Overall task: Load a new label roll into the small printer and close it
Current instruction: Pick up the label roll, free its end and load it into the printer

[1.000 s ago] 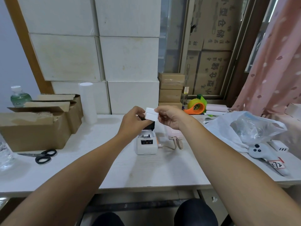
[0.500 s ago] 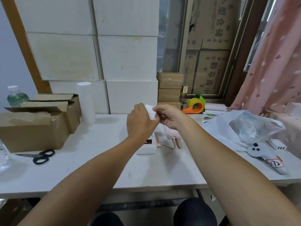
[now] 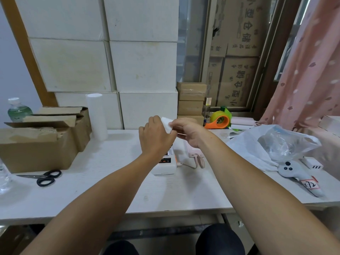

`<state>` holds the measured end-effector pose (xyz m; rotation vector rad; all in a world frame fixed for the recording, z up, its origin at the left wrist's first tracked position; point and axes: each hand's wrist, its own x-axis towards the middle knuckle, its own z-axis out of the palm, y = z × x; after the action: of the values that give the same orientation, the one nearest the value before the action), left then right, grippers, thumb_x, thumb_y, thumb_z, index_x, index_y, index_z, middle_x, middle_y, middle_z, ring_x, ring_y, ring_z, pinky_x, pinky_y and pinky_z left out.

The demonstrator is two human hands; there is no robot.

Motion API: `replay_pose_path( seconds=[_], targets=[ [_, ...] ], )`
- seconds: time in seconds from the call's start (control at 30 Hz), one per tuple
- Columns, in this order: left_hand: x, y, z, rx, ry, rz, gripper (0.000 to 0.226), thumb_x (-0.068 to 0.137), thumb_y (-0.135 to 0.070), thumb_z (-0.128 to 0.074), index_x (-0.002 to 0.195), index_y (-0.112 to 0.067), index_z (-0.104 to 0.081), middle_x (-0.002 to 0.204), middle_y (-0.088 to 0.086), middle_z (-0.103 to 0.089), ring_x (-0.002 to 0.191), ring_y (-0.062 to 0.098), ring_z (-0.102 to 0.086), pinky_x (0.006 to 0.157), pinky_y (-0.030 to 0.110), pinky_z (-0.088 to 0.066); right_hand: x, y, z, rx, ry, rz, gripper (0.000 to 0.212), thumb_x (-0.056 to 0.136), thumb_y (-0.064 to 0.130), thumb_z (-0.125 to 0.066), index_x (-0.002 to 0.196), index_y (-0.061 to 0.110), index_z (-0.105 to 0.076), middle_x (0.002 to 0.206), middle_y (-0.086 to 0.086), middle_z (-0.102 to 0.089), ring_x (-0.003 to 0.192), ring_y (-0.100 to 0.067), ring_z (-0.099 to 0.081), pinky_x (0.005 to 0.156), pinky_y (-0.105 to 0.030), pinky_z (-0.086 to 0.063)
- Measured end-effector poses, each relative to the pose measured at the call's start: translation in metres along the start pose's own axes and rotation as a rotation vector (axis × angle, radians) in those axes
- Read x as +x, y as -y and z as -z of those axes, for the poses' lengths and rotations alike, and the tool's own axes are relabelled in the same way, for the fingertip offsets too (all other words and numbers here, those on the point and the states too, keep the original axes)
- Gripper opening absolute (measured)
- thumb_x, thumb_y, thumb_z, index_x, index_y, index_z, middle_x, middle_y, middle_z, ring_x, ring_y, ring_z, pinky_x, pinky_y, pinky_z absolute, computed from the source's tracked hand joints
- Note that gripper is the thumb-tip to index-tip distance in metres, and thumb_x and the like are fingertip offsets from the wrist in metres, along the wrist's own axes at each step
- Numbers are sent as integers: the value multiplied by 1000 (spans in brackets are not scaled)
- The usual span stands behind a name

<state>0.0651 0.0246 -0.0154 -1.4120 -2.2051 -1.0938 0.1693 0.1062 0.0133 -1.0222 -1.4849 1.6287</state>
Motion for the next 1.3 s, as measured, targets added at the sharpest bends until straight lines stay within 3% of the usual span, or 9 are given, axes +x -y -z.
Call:
replay_pose_path(
  seconds=[0.13, 0.23, 0.37, 0.53, 0.6, 0.8, 1.0, 1.13, 1.3],
  targets=[
    [3, 2, 2, 41, 42, 37, 43, 85, -47, -59, 104, -9, -54, 96, 3, -55, 72, 26, -48, 85, 41, -40, -5, 0, -7, -192, -49, 119, 32, 75, 11, -84, 103, 11, -66, 89, -1, -69, 82, -15, -63, 77, -30, -49],
    [7, 3, 4, 83, 76, 54, 44, 87, -46, -56, 107, -7, -55, 102, 5, -59, 73, 27, -49, 88, 42, -40, -8, 1, -11, -278, -74, 167, 42, 72, 11, -83, 109, 12, -64, 93, -4, -66, 82, -16, -59, 73, -29, -48],
    [7, 4, 5, 85, 63, 54, 46, 89, -51, -53, 107, -9, -54, 101, 4, -57, 75, 25, -50, 84, 42, -39, -6, 1, -16, -184, -87, 146, 31, 71, 7, -81, 93, 11, -60, 86, -9, -64, 76, -22, -59, 80, -42, -59],
    [1, 16, -2, 94, -47, -104, 51, 86, -54, -65, 108, -8, -64, 97, 5, -64, 86, 29, -63, 80, 44, -41, -8, 4, -8, 41, -20, -63, 11, 83, 2, -74, 88, 6, -66, 67, -6, -65, 55, -16, -60, 63, -26, -56],
    [1, 19, -4, 82, -92, -125, 52, 84, -54, -68, 104, -7, -68, 92, 7, -67, 81, 31, -65, 78, 43, -42, -8, 3, -6, 76, -12, -76, 9, 85, 3, -73, 87, 7, -66, 62, -5, -64, 50, -14, -59, 65, -26, -55],
    [7, 16, -3, 132, -21, -24, 46, 86, -55, -58, 99, -11, -61, 95, 1, -61, 72, 23, -50, 82, 40, -37, -7, 0, -16, -192, -36, 71, 21, 80, 8, -78, 86, 15, -59, 82, -5, -65, 77, -18, -61, 72, -30, -51],
    [8, 12, 1, 256, 56, -26, 27, 86, -40, -56, 92, -14, -51, 90, 1, -51, 73, 25, -48, 75, 39, -25, -8, -5, -27, -312, -87, 133, 28, 76, 5, -76, 87, 15, -53, 82, -5, -53, 73, -19, -49, 66, -30, -43],
    [4, 15, -4, 227, 32, -50, 38, 86, -48, -56, 98, -12, -58, 95, 3, -57, 84, 26, -56, 75, 40, -31, -8, -4, -21, -129, -43, 23, 24, 74, 1, -77, 72, 13, -57, 69, -8, -55, 66, -23, -52, 71, -32, -51],
    [0, 20, -9, 14, -97, -62, 48, 81, -47, -70, 108, -8, -67, 98, 6, -64, 86, 30, -65, 79, 43, -41, -12, 3, -12, 53, 13, -107, 10, 82, 4, -76, 80, 9, -67, 67, -5, -64, 61, -17, -56, 72, -29, -51]
  ],
)
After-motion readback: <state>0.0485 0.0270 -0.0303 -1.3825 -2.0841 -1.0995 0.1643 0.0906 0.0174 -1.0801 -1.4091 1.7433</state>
